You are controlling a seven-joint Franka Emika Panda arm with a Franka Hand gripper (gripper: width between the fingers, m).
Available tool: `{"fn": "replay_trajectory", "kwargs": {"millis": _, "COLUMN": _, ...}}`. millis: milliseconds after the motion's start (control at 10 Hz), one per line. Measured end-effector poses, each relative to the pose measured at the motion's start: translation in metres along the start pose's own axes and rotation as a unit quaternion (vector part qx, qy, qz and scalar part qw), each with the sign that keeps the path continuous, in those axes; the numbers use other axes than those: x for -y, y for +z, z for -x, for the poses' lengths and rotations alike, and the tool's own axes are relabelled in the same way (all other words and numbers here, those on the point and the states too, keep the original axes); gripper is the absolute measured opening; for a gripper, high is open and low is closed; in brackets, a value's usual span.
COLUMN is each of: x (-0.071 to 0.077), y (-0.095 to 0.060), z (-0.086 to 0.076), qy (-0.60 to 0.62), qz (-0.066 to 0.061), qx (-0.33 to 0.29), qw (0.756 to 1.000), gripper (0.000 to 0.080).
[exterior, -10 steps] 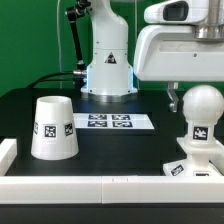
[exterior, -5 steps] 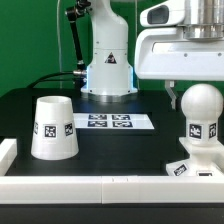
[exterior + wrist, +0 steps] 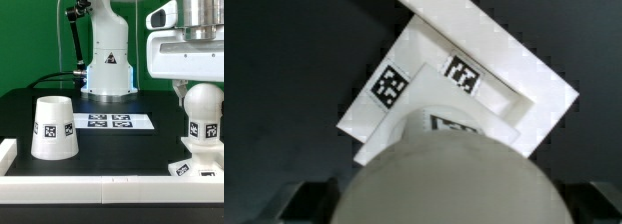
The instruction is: Assemble lamp
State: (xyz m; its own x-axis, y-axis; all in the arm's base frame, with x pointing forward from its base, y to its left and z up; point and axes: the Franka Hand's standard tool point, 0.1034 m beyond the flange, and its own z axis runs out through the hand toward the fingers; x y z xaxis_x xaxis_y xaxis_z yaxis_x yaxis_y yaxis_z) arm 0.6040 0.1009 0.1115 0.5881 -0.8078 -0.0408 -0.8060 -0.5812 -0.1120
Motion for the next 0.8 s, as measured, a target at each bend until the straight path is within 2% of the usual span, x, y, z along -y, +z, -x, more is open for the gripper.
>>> {"fn": "replay_trajectory", "kwargs": {"millis": 200, "x": 0.0009, "y": 0.0003, "z": 0.0017, "qy": 0.062, "qz": -0.003, "qx": 0.003, "qw": 0.998, "gripper": 0.0579}}
{"fn": "replay_trajectory", "kwargs": {"millis": 400, "x": 0.0023, "y": 0.0006, "z": 0.0031, "qy": 0.179, "qz": -0.021, "qx": 0.023, "qw": 0.983, "gripper": 0.0579}}
{"fn": "replay_trajectory", "kwargs": {"millis": 600, "x": 0.0028, "y": 0.0012, "z": 0.0047, "qy": 0.246, "qz": -0.025, "qx": 0.037, "qw": 0.968, "gripper": 0.0579}}
{"fn": "replay_trajectory", "kwargs": {"millis": 700, "x": 0.0034, "y": 0.0015, "z": 0.0061, "qy": 0.274, "qz": -0.024, "qx": 0.038, "qw": 0.961, "gripper": 0.0619}}
{"fn": "replay_trajectory", "kwargs": {"millis": 800, "x": 0.0037, "y": 0.0017, "z": 0.0069, "qy": 0.271, "qz": -0.024, "qx": 0.038, "qw": 0.962, "gripper": 0.0619}}
